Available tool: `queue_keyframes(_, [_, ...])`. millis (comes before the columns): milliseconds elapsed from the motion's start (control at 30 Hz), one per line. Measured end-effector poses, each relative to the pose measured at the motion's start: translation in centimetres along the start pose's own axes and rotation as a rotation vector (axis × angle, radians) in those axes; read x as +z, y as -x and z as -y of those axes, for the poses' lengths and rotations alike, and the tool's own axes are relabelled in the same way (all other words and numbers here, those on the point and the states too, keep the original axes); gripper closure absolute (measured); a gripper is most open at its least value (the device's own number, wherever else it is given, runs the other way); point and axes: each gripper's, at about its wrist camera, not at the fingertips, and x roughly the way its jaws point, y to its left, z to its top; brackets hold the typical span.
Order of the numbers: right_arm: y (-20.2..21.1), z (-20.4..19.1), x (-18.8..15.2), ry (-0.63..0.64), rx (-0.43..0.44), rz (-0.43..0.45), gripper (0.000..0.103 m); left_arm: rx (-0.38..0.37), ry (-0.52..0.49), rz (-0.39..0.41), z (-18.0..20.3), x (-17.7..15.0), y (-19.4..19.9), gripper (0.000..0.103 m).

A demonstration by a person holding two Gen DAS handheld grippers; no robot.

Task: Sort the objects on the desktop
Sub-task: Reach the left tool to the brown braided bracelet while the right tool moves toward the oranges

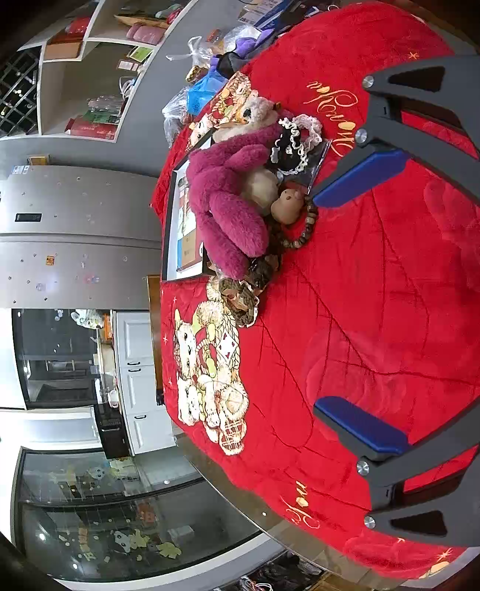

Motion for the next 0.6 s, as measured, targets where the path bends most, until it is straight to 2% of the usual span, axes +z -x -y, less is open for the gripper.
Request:
queue_keyframes(200, [-2.0,-0.6,0.5,0.02,0.004,-0.035,0.0,-0.01,-0.013,-0.011,-0.6,1.2,-1.7,0.0])
queue_keyframes(367, [-3.3,-0.7,1.7,0.015,0.015,-0.032,0.0,-0.034,-0.012,-0.022,-1.4,3.2,-4.2,0.0])
queue_keyframes(500, [-5.1,-0.5,2.5,0.0,0.015,-0.054,0.0,-0.041,-0.031,-0.043,-1.8,4.7,-7.6,0.0])
queue_keyframes(600, [-6.4,-0.5,3.1,0.001,-0.001,-0.068,0.0,-0.068,-0.035,-0.088,-2.0,5.4,-10.8,0.0])
